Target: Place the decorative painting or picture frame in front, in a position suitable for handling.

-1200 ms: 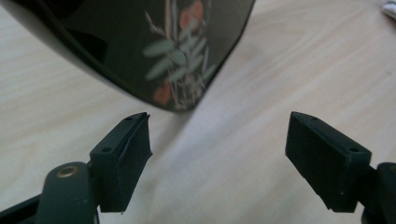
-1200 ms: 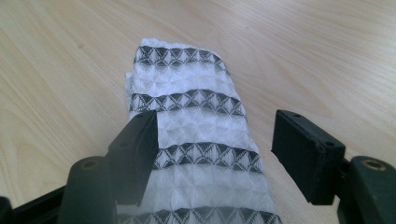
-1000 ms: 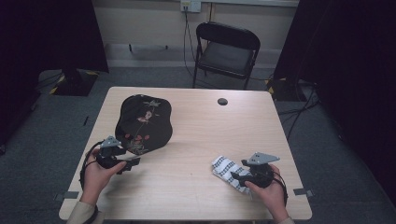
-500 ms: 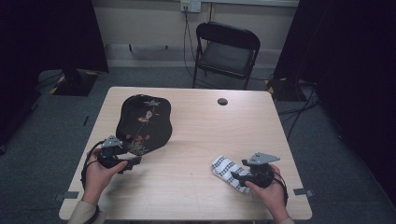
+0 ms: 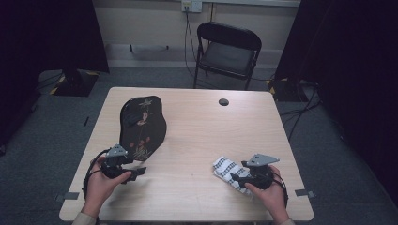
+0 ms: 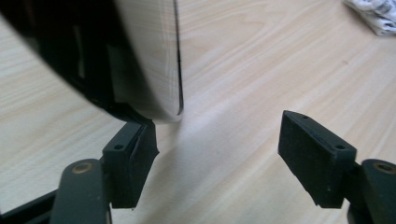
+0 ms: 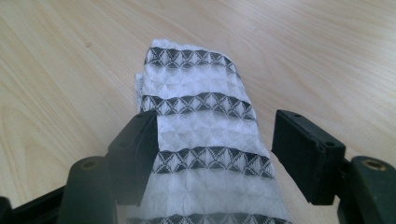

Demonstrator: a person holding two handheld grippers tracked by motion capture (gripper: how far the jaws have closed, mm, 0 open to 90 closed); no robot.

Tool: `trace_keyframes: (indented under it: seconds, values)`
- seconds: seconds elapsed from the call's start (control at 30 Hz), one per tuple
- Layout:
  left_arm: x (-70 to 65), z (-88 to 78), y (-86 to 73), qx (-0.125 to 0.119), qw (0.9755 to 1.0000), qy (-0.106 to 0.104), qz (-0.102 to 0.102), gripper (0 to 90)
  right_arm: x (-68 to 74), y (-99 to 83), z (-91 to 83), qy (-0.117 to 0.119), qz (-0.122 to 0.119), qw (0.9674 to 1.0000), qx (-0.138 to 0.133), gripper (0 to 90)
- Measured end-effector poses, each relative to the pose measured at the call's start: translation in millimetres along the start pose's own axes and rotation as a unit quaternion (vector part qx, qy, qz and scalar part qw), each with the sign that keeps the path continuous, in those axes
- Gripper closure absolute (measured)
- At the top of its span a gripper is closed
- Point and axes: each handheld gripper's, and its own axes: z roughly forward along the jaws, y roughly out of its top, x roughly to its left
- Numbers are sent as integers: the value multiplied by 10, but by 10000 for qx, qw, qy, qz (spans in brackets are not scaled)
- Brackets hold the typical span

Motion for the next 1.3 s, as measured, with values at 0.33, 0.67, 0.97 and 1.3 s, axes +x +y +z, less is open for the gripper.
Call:
trace_keyframes:
  seconds: [0.33,0.67,0.97,1.3]
  values:
    - [35,-185,89,-3,9992,176,-357,244,-6,1,-16,0,23,10000,-31,316]
    - [115,-405,334,-22,9982,314,-502,214,5,18,-28,-6,6,10000,-51,316]
    - [106,-548,586,-110,9988,273,-404,214,6,23,-25,-3,3,10000,-53,315]
    - [88,-640,910,-66,9990,312,-326,254,5,22,-20,5,-6,10000,-33,315]
